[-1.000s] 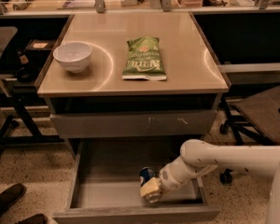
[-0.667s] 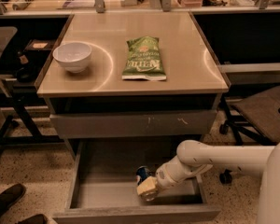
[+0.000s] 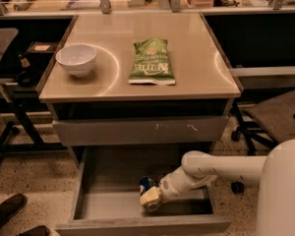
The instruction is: Place pepsi can into middle drawer
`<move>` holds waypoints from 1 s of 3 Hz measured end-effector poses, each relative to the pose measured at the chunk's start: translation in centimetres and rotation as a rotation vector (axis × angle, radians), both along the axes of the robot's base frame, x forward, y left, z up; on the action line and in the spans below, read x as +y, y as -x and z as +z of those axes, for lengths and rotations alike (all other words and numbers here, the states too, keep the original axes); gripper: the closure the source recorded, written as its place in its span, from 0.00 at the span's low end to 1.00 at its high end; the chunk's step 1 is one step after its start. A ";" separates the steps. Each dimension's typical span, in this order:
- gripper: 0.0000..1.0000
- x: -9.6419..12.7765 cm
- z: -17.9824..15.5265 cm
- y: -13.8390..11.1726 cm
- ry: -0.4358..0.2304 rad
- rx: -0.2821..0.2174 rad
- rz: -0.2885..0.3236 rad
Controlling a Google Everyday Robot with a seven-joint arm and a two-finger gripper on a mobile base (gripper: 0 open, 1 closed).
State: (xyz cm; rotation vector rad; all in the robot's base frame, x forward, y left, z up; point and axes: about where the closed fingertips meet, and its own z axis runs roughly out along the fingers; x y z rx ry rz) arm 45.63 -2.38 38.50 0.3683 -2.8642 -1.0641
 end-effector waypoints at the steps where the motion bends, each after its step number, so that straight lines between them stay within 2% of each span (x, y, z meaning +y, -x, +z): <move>1: 1.00 0.5 -1.3 -0.3 -0.017 0.018 -0.006; 2: 1.00 0.5 -2.2 -0.2 -0.027 0.047 -0.013; 3: 0.82 0.5 -2.2 -0.2 -0.027 0.048 -0.013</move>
Offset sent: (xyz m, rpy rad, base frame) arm 0.0036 0.0027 -0.0294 0.0361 0.0777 -0.0273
